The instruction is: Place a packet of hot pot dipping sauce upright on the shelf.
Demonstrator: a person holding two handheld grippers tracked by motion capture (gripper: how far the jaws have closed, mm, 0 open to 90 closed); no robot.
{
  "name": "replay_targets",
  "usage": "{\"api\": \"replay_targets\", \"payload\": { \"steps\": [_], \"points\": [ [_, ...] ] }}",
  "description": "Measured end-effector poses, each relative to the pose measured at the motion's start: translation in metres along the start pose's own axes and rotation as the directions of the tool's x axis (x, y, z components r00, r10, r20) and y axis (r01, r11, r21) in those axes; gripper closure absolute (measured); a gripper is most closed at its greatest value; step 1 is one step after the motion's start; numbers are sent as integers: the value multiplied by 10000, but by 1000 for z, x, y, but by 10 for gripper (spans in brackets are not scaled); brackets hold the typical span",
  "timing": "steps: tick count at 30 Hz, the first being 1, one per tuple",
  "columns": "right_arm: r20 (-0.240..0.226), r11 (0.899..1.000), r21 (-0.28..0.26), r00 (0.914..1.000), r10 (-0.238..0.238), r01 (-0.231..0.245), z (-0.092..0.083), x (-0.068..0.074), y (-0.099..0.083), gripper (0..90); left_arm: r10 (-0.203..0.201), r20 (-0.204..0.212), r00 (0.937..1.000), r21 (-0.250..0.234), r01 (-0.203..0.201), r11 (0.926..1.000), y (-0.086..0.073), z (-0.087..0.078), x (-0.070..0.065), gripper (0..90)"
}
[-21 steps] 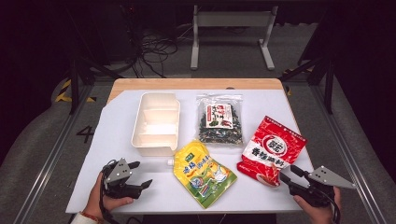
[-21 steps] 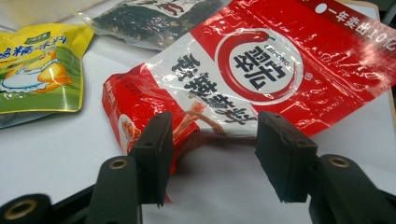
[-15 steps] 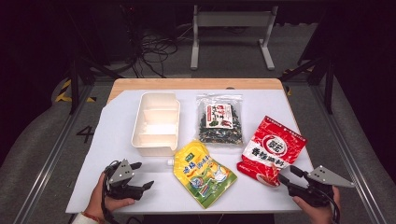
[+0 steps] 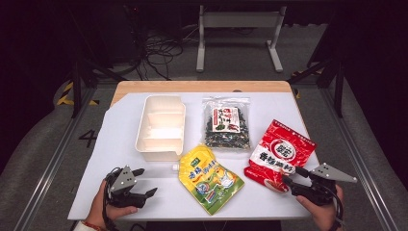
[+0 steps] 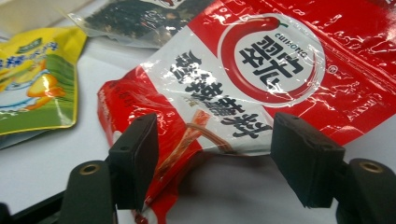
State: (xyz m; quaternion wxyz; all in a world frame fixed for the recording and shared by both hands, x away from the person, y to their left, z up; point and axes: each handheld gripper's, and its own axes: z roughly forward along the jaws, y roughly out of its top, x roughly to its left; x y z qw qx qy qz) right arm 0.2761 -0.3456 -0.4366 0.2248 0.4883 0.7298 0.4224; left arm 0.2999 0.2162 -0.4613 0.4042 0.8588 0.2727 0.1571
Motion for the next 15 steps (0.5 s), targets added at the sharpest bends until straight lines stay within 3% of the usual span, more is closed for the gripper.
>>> {"api": "replay_targets", "payload": {
  "steps": [3,7,13,15],
  "points": [
    [161,10000,-35,9998,88,-88,0,-1,0,299,22,30,10000,23,-22,10000,0,0,0,212],
    [469,9971,102,9961,743,-748,-2,-7,-4,254,14,-2,10000,34,-14,10000,0,0,0,210],
    [227,9876,401,9882,1512,-1520,7,-15,-5,141,71,28,10000,58,-71,10000,0,1,-1,209],
    [31,9803,617,9822,1879,-1877,15,-18,-4,148,75,53,10000,113,-75,9999,0,3,-1,208]
  ]
}}
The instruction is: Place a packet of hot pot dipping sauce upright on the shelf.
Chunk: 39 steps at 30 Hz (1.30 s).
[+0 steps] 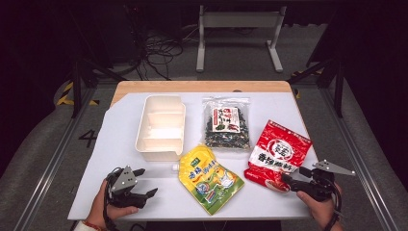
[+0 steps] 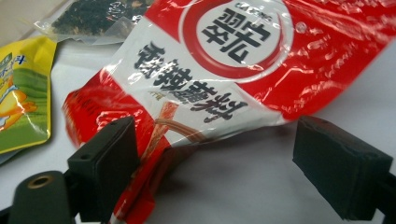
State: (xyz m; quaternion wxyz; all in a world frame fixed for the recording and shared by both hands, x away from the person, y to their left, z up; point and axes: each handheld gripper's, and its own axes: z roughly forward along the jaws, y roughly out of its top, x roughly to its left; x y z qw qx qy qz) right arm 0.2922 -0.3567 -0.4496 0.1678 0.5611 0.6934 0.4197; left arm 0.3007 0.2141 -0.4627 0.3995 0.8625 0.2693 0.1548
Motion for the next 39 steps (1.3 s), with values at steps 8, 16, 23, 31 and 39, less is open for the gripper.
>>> {"api": "replay_targets", "payload": {
  "steps": [8,16,23,31,39],
  "points": [
    [-1236,9971,717,9922,-174,264,19,7,7,372,36,270,9996,-26,-35,10000,3,3,-3,209],
    [-2440,9954,527,9676,-644,796,18,13,8,755,-246,749,9969,-507,284,9983,15,5,-7,221],
    [-2269,9913,-16,9654,-1283,1313,14,21,9,774,-173,1436,9895,-856,298,9959,38,12,-15,226],
    [-2070,9767,-1120,9570,-2031,1831,4,35,17,782,488,2220,9738,-1291,-203,9914,83,32,-30,224],
    [-2070,9593,-2073,9498,-2346,1918,-6,47,28,783,690,2580,9637,-1529,-298,9878,113,49,-38,217]
  ]
}}
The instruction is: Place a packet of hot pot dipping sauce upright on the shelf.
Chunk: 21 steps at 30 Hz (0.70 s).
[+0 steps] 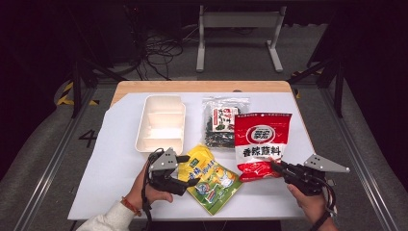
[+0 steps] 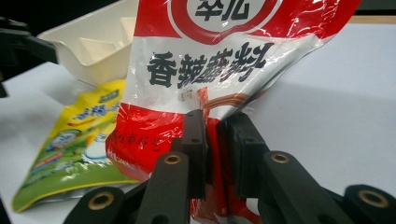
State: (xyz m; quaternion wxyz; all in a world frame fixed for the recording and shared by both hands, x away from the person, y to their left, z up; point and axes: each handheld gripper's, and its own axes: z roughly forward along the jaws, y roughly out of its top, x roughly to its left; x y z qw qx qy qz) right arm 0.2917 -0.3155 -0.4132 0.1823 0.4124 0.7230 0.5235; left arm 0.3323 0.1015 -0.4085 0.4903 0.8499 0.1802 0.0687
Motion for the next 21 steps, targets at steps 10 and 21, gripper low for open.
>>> {"api": "replay_targets", "payload": {
  "steps": [10,21],
  "points": [
    [-859,9974,-393,9943,-629,597,21,31,10,782,-336,230,9992,-598,350,9976,25,22,3,242],
    [-1589,9910,-646,9792,-1264,1175,51,65,19,781,-730,547,9958,-866,775,9932,30,29,7,334]
  ]
}}
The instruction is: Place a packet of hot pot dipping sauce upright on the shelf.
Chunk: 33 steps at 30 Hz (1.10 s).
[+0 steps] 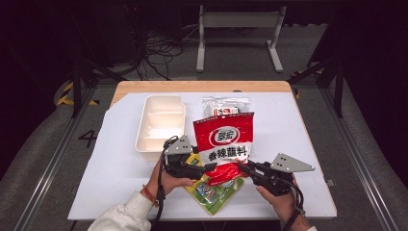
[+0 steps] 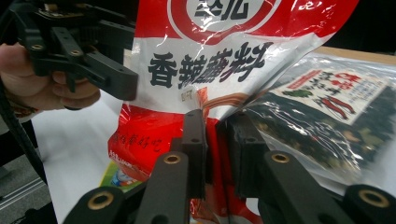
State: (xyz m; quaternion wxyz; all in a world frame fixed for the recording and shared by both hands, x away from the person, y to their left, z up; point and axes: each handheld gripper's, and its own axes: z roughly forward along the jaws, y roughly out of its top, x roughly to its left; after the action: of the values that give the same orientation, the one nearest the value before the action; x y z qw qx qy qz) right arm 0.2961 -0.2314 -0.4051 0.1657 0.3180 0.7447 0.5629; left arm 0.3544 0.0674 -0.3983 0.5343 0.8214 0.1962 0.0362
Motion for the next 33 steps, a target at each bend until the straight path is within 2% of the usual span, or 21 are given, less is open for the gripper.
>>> {"api": "replay_targets", "payload": {
  "steps": [4,7,8,11,15,20,22,23,26,28,29,30,33],
  "points": [
    [-160,9999,-29,9998,-107,106,11,9,2,781,66,156,9999,53,-67,10000,-1,1,-1,382],
    [-269,9996,-49,9992,-284,282,20,16,3,780,236,310,9992,-46,-235,9997,-2,0,-1,506],
    [-306,9995,-42,9991,-301,300,21,17,3,780,340,288,9990,-46,-339,9994,-2,-1,0,571],
    [-263,9995,4,9991,-326,326,26,19,3,777,284,208,9994,-161,-281,9995,-3,-4,3,704],
    [-197,9993,123,9992,-361,364,30,21,2,760,442,112,9990,-316,-438,9985,-4,-9,3,822],
    [-310,9993,278,9992,-247,256,31,20,1,717,904,49,9959,-318,-902,9954,-2,-14,-2,854],
    [-218,9993,311,9995,-213,220,31,20,0,645,1035,-85,9946,-302,-1038,9941,-1,-17,-1,858],
    [-90,9994,333,9999,-80,83,30,19,0,597,1040,-137,9945,-340,-1044,9940,-1,-18,-1,859],
    [-134,9996,269,9999,87,-84,26,14,0,558,1037,-158,9945,-483,-1044,9934,-1,-22,1,862],
    [-64,9995,297,9999,138,-136,23,12,1,490,1036,-139,9945,-521,-1042,9932,-1,-24,2,865],
    [-107,9995,320,9999,23,-20,21,10,1,507,1180,-268,9927,-454,-1191,9918,-1,-26,1,866],
    [-198,9995,311,9998,-103,109,19,10,1,504,1147,-241,9931,-519,-1158,9919,-1,-26,1,868],
    [-226,9997,233,9997,-90,95,17,8,2,484,1209,-180,9925,-527,-1217,9912,-2,-27,2,870]
  ]
}}
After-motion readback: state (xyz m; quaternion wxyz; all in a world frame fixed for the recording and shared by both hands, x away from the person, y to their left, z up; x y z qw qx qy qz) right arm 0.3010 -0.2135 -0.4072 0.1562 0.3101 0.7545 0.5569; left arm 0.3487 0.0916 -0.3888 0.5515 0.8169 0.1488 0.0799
